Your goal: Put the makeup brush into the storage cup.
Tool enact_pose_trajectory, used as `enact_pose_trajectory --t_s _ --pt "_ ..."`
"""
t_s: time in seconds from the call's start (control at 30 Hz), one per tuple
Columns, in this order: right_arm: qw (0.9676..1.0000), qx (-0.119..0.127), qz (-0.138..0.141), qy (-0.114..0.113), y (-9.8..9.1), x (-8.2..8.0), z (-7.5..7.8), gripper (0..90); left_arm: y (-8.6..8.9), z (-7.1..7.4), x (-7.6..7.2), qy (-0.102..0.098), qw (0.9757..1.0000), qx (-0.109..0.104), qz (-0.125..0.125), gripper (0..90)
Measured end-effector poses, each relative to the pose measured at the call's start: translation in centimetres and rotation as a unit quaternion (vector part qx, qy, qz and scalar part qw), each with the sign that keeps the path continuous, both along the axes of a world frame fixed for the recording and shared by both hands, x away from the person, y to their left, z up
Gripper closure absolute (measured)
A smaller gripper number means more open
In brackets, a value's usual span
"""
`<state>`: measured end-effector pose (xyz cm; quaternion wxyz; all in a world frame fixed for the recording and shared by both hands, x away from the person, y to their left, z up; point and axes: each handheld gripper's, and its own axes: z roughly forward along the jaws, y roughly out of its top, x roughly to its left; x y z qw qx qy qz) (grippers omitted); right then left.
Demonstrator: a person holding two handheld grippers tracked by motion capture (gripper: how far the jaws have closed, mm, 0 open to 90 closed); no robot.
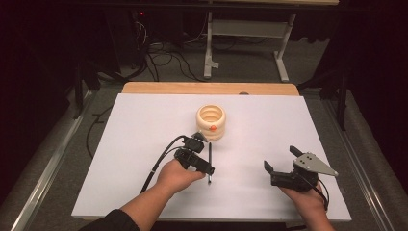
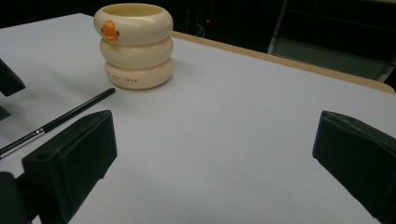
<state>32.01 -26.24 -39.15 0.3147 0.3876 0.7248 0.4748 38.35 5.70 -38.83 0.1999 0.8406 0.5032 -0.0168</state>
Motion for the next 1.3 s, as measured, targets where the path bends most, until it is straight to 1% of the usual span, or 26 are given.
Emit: enact_pose_trajectory --t_s 0.07,0.1,0.2,0.27,0.37,0.4,0.47,0.5,0.6,0.7,0.73,0.8,0.97,1.0,1.07,1.1,1.2,1.27,1.3 --pt "1.0 -0.001 -0.001 0.001 0.0 0.0 0.0 1.3 -0.1 0.0 0.0 -0.001 1.0 0.0 0.0 15.5" --pt "1.0 -0.001 -0.001 0.001 0.0 0.0 0.0 1.3 -0.3 -0.1 0.1 0.0 1.0 0.0 0.001 15.5" --pt "1.0 -0.001 0.0 0.001 0.0 0.0 0.0 1.3 -0.6 -0.3 0.2 0.003 0.9999 -0.01 0.009 18.0" --pt "1.0 0.0 -0.001 0.001 0.0 0.0 0.0 1.3 -0.9 -0.4 0.3 0.004 0.9999 -0.007 0.007 20.5" --pt "1.0 -0.001 -0.001 0.0 0.0 0.0 0.0 1.3 -1.3 -0.5 0.4 0.0 1.0 0.004 -0.001 29.4" --pt "1.0 -0.001 -0.001 0.0 0.0 0.0 0.0 1.3 -1.4 -0.5 0.5 0.001 1.0 0.005 -0.002 29.4" --pt "1.0 -0.001 0.0 0.0 -0.1 0.0 0.0 1.3 -1.6 -0.5 0.5 0.0 1.0 0.008 -0.005 33.7" --pt "1.0 -0.002 -0.001 0.0 -0.1 0.0 0.0 1.3 -1.7 -0.4 0.6 -0.001 0.9999 0.008 -0.007 36.7" --pt "1.0 -0.001 0.0 0.0 -0.1 0.0 0.0 1.3 -2.0 -0.3 0.6 0.003 0.9998 0.01 -0.014 43.3" --pt "1.0 -0.001 -0.001 0.0 -0.1 0.0 0.0 1.3 -2.3 -0.2 0.8 0.01 0.9997 0.014 -0.015 50.8" --pt "1.0 -0.001 -0.001 0.0 -0.1 0.0 0.0 1.3 -2.4 -0.2 0.8 0.011 0.9998 0.012 -0.014 52.8" --pt "1.0 -0.002 -0.001 -0.001 -0.1 0.0 0.1 1.3 -2.5 -0.2 0.8 0.008 0.9998 0.011 -0.011 59.2" --pt "1.0 0.0 -0.002 -0.001 -0.2 -0.1 0.1 1.4 -3.0 -0.5 0.7 0.02 0.9994 0.025 -0.014 62.8" --pt "1.0 0.001 -0.001 -0.002 -0.2 0.0 0.1 1.4 -3.2 -0.6 0.7 0.018 0.9992 0.032 -0.015 63.5" --pt "1.0 -0.001 -0.003 -0.001 -0.2 0.0 0.1 1.4 -3.4 -0.6 0.6 0.017 0.9991 0.035 -0.016 64.8" --pt "1.0 0.001 -0.003 0.0 -0.2 -0.1 0.1 1.5 -3.4 -0.7 0.6 0.016 0.999 0.038 -0.019 65.2" --pt "1.0 0.0 -0.003 -0.002 -0.2 -0.1 0.1 1.5 -3.7 -0.8 0.5 0.014 0.9986 0.045 -0.024 65.5" --pt "1.0 0.003 -0.004 -0.001 -0.3 -0.1 0.1 1.5 -3.8 -0.8 0.5 0.014 0.9985 0.047 -0.022 66.2" --pt "1.0 0.001 -0.005 -0.001 -0.3 -0.1 0.1 1.5 -3.8 -0.8 0.5 0.014 0.9985 0.048 -0.022 66.3"
